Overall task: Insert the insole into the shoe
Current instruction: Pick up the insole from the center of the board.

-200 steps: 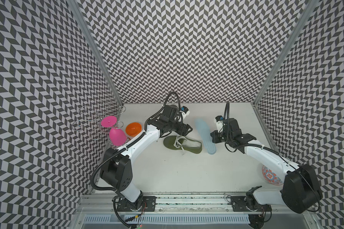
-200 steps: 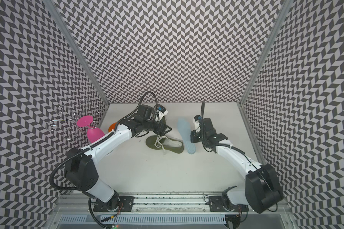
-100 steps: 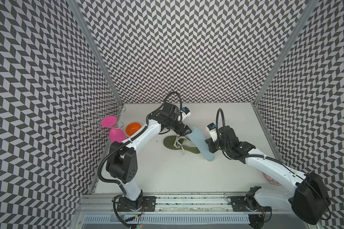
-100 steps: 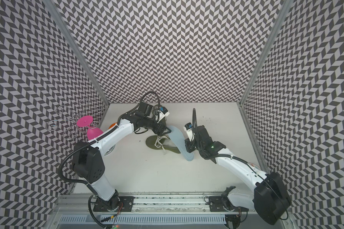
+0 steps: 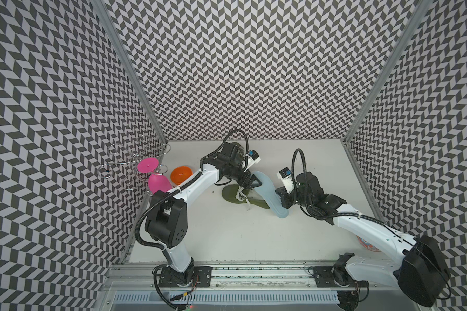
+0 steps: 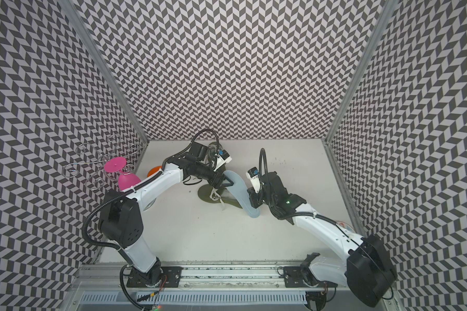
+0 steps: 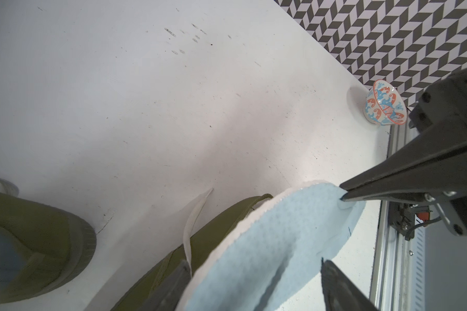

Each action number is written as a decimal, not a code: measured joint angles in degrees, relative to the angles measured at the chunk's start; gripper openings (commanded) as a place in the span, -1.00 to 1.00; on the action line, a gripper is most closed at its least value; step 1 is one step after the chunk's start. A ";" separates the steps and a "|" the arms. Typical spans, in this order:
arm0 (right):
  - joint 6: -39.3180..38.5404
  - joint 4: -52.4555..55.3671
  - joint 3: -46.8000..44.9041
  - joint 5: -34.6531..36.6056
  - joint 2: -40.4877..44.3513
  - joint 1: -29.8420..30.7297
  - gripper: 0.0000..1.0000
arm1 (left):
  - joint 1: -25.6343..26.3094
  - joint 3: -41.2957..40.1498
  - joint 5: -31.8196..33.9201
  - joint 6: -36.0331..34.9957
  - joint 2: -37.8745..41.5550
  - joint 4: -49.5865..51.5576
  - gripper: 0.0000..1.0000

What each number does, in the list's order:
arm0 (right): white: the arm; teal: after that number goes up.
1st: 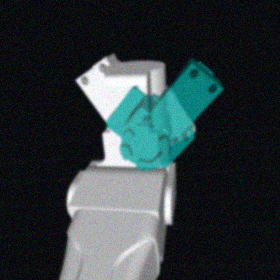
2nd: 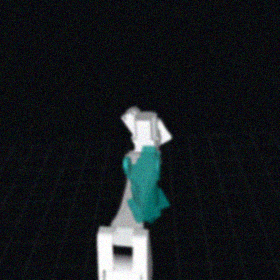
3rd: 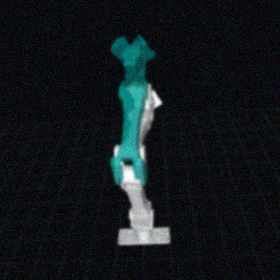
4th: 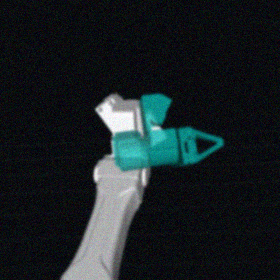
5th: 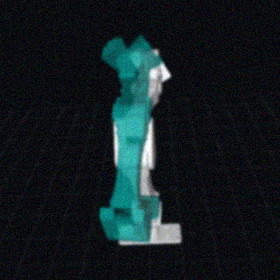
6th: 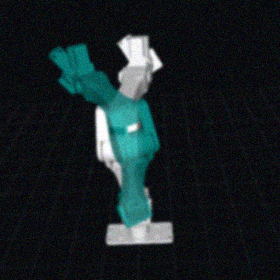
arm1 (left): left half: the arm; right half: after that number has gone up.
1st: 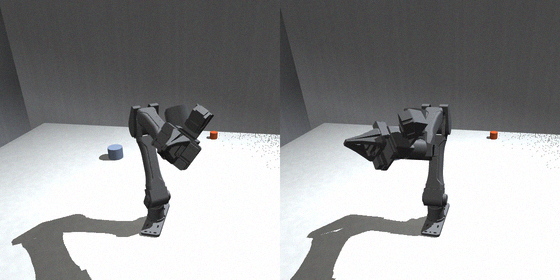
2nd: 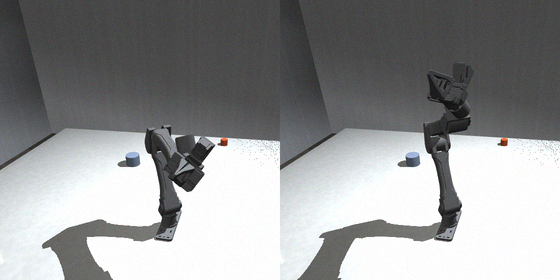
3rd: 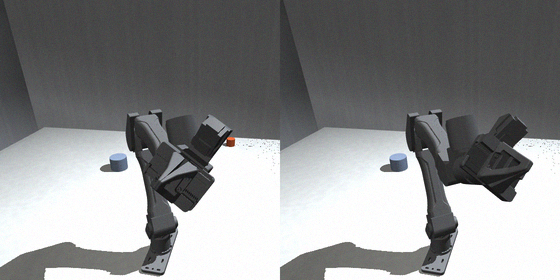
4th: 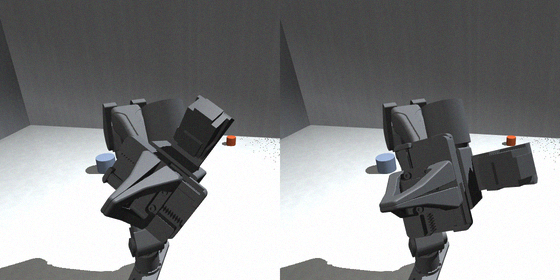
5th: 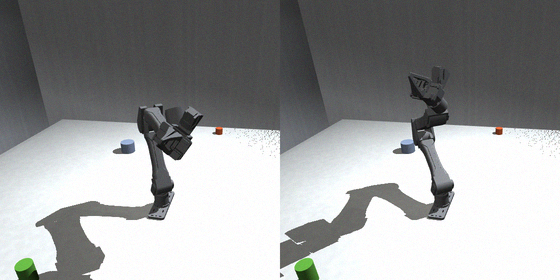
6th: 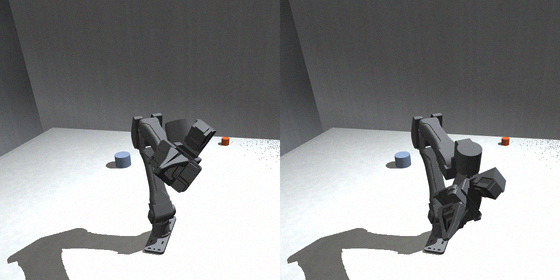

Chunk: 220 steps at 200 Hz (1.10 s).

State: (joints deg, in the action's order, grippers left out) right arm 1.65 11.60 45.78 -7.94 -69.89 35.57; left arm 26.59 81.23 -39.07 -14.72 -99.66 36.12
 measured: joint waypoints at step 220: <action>-2.82 0.24 -1.64 1.46 -0.68 1.70 -1.00 | -0.28 -0.52 -3.28 -6.71 -0.39 4.20 -0.35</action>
State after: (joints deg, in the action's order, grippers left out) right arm -1.17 11.84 44.14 -6.48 -70.57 37.28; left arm 26.30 80.71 -42.35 -21.43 -100.05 40.32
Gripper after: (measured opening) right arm 0.048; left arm 0.355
